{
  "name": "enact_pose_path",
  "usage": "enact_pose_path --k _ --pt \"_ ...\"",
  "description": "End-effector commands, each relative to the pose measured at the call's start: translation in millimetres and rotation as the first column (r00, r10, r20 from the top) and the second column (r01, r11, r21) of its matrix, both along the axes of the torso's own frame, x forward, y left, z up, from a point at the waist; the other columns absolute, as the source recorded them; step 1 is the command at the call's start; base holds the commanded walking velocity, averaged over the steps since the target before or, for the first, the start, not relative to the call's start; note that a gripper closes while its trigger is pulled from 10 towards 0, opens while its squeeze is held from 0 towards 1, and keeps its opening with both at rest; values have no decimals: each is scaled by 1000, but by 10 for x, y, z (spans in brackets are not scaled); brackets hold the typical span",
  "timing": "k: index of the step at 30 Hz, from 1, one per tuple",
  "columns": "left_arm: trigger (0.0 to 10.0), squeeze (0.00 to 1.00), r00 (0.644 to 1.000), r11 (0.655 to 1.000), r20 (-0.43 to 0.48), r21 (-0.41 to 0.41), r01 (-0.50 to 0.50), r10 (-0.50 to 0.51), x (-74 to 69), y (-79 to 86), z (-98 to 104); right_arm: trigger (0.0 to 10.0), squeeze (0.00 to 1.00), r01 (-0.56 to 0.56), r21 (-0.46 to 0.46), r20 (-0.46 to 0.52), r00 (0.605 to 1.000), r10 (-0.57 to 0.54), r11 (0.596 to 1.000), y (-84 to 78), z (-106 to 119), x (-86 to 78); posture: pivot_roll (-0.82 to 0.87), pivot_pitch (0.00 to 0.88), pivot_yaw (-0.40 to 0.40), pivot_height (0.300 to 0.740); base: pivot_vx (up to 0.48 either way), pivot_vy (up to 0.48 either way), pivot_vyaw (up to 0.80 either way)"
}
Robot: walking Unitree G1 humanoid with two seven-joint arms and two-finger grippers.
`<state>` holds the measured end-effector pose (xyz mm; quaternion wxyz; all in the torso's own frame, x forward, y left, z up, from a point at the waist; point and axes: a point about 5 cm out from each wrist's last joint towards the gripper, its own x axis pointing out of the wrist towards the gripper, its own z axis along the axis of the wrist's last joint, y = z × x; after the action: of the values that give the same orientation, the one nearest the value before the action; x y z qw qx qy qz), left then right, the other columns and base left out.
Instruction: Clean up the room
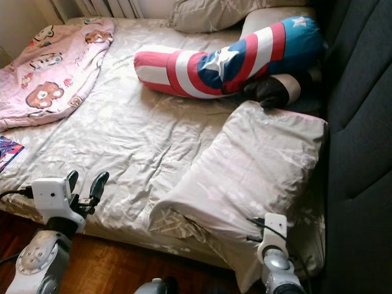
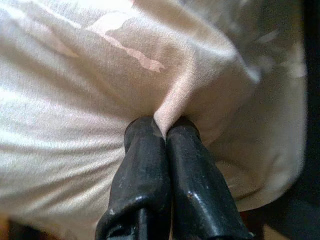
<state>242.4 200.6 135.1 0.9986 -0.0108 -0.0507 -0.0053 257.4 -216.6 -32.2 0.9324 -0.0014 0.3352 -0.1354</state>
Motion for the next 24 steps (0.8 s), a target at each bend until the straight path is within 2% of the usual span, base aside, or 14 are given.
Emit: enact_pose_path --k 1,4,6,9,10,11,13,17,19,20,21,24 --pt "10000 0 1000 999 -16 21 -25 25 -1 37 -62 0 0 94 -48 29 995 -93 994 -236 81 15 111 95 49 740 0 0 0" --pt "10000 0 1000 1000 -15 13 -20 20 50 4 -114 0 0 150 -108 55 988 -144 983 -440 165 22 89 78 40 740 0 0 0" --pt "10000 0 1000 1000 -10 12 -18 18 67 -5 -128 0 0 168 -130 67 985 -161 977 -512 198 22 79 72 36 740 0 0 0" --pt "10000 0 1000 1000 3 0 -22 22 150 -34 -156 0 0 255 -210 97 966 -240 944 -764 315 9 52 43 22 740 0 0 0" --pt "10000 0 1000 1000 3 0 -22 22 150 -34 -156 0 0 255 -210 97 966 -240 944 -764 315 9 52 43 22 740 0 0 0" --pt "10000 0 1000 1000 12 -5 -24 24 181 -43 -157 0 0 285 -243 117 957 -264 927 -866 375 7 46 34 18 740 0 0 0" --pt "10000 0 999 1000 24 -8 -27 27 222 -49 -161 0 0 310 -259 138 949 -283 915 -951 438 18 38 28 16 740 0 0 0" --pt "10000 0 999 1000 32 -8 -26 26 254 -53 -179 0 0 311 -277 139 949 -283 909 -987 471 32 28 19 14 740 0 0 0" --pt "10000 0 999 1000 35 -9 -27 27 268 -50 -188 0 0 281 -327 133 959 -250 902 -982 495 58 22 13 14 740 0 0 0" --pt "10000 0 999 1000 35 -10 -27 28 273 -50 -192 2000 0 269 -340 123 963 -241 901 -969 493 67 22 13 14 740 0 0 0" --pt "10000 0 999 1000 37 -11 -27 27 282 -53 -199 10000 0 259 -333 119 965 -232 907 -934 483 81 24 10 12 740 0 0 0" --pt "10000 0 999 1000 39 -11 -23 23 287 -60 -208 10000 0 217 -326 127 974 -185 920 -827 477 140 29 7 11 740 0 0 0"
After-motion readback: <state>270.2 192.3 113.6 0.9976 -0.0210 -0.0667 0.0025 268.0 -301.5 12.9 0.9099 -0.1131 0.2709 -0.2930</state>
